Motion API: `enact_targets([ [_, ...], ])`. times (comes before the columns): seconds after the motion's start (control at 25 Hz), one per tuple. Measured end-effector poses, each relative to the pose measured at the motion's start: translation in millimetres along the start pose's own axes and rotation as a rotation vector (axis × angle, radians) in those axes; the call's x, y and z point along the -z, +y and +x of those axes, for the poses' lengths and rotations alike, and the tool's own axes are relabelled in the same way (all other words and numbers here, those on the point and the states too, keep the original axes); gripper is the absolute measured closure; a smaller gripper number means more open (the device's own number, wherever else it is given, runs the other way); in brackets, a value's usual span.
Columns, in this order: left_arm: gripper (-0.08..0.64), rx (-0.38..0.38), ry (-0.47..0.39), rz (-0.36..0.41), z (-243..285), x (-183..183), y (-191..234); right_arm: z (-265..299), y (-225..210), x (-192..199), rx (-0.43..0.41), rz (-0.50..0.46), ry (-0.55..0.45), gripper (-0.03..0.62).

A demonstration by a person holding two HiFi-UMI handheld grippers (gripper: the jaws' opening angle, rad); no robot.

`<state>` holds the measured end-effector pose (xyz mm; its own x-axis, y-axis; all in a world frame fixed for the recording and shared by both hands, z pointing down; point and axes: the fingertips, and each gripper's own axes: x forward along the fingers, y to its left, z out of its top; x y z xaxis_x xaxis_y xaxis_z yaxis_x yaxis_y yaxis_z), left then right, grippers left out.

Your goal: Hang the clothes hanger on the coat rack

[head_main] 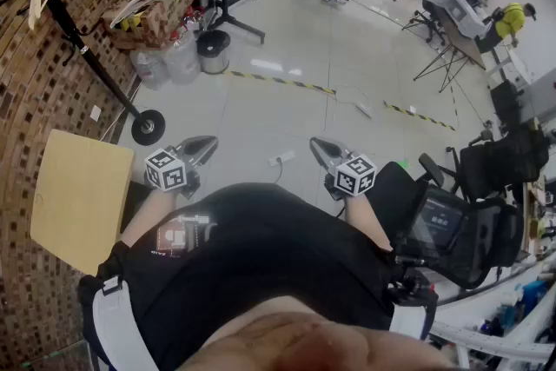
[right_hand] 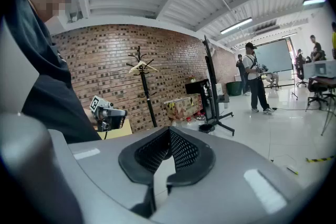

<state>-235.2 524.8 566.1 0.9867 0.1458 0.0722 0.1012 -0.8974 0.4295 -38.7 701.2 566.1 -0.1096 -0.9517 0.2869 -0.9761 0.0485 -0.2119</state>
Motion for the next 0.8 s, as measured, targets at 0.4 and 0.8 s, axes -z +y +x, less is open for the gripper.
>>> enact_targets([
  [0.4, 0.558, -0.066, -0.020, -0.038, 33, 17, -22, -18, -45, -3, -0.028, -0.030, 0.013, 0.578],
  [0.8, 0.558, -0.044, -0.001, -0.078, 55, 2, 52, 42, -83, -10, 0.015, -0.001, 0.041, 0.578],
])
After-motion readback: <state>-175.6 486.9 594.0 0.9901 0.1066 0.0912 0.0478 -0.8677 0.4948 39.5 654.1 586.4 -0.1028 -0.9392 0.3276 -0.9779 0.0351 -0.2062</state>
